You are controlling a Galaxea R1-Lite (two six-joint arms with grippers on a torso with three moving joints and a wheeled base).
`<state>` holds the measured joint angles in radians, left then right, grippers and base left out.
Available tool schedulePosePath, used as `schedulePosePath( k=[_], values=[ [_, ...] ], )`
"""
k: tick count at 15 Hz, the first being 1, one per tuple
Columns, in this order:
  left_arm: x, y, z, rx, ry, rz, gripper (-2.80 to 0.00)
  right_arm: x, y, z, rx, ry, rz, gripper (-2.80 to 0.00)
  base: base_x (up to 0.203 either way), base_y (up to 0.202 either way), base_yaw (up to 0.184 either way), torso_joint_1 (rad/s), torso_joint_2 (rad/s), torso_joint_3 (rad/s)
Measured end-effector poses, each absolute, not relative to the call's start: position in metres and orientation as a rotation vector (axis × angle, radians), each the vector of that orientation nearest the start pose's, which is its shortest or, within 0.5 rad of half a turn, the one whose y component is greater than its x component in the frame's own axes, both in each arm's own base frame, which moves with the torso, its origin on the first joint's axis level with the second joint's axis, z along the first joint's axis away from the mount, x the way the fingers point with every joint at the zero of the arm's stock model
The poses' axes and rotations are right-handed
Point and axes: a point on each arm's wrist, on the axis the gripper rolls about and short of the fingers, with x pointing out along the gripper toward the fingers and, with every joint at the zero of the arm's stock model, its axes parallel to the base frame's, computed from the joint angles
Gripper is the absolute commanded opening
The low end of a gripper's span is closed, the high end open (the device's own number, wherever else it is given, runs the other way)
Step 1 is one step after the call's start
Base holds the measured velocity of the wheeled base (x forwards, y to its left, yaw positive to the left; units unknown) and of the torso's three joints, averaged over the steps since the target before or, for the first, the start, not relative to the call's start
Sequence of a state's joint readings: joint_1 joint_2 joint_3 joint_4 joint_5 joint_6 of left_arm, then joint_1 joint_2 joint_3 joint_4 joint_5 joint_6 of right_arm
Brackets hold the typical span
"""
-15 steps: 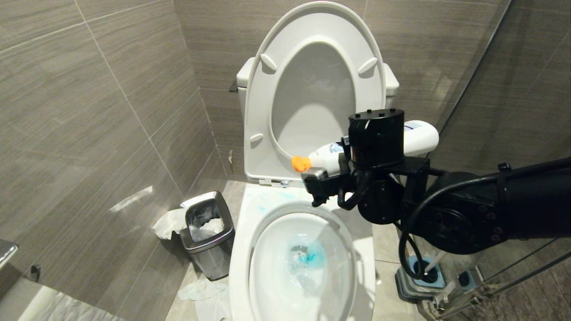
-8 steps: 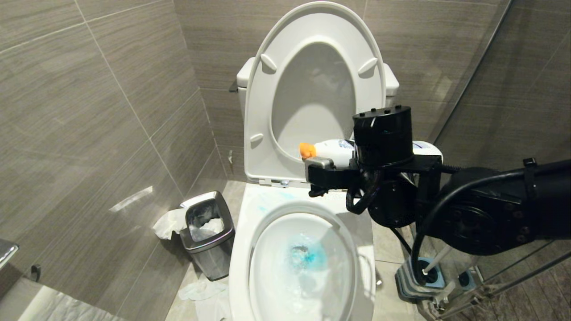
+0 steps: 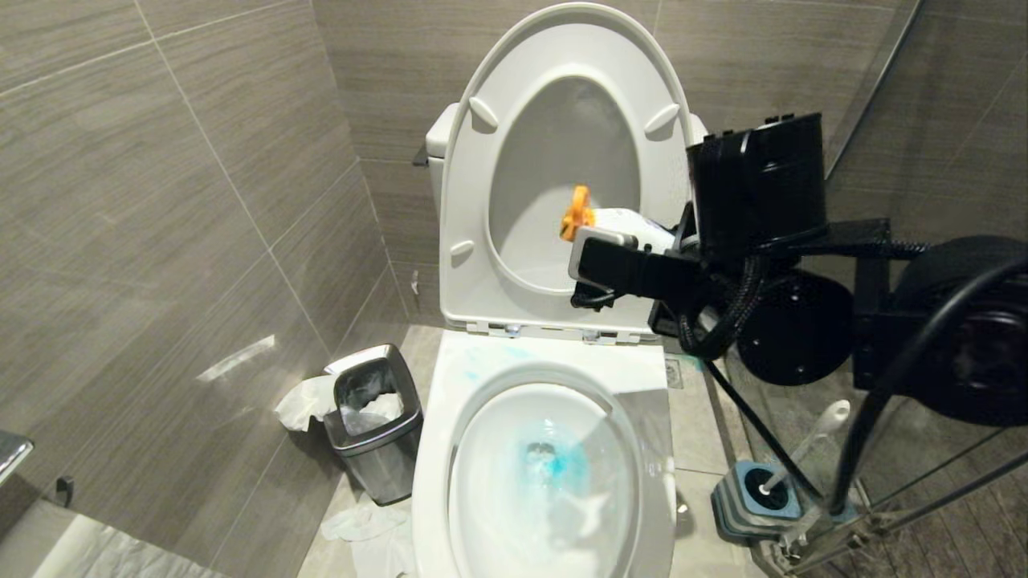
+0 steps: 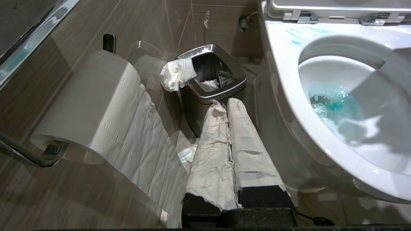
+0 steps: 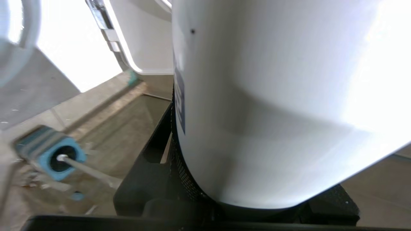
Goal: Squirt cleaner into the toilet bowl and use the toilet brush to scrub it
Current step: Pour in the cleaning agent, then place the cleaning agent on the floor
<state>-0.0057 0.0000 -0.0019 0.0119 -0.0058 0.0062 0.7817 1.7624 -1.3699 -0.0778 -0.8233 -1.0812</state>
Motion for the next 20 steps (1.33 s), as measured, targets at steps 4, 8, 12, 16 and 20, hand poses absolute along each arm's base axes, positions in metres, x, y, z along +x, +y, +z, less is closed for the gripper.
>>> schedulePosePath(
  k=[4,8,12,16,20],
  values=[
    [-0.023,0.000,0.075,0.006,0.010,-0.012,-2.80,0.241,0.218,0.293,-1.117,0.270,0.153,-2.80,0.000,0.000,0.000,0.000,0.00,0.000],
    [-0.023,0.000,0.075,0.006,0.011,-0.012,-2.80,0.241,0.220,0.305,-0.830,0.255,0.208,-2.80,0.000,0.000,0.000,0.000,0.00,0.000],
    [-0.023,0.000,0.075,0.006,0.010,-0.012,-2.80,0.239,0.218,0.312,-0.491,0.302,0.245,-2.80,0.000,0.000,0.000,0.000,0.00,0.000],
    [-0.023,0.000,0.074,0.006,0.011,-0.011,-2.80,0.232,0.192,0.323,-0.214,0.316,0.210,-2.80,0.000,0.000,0.000,0.000,0.00,0.000],
    [-0.023,0.000,0.075,0.006,0.011,-0.012,-2.80,0.229,0.134,0.322,-0.097,0.357,0.186,-2.80,0.000,0.000,0.000,0.000,0.00,0.000]
  ],
)
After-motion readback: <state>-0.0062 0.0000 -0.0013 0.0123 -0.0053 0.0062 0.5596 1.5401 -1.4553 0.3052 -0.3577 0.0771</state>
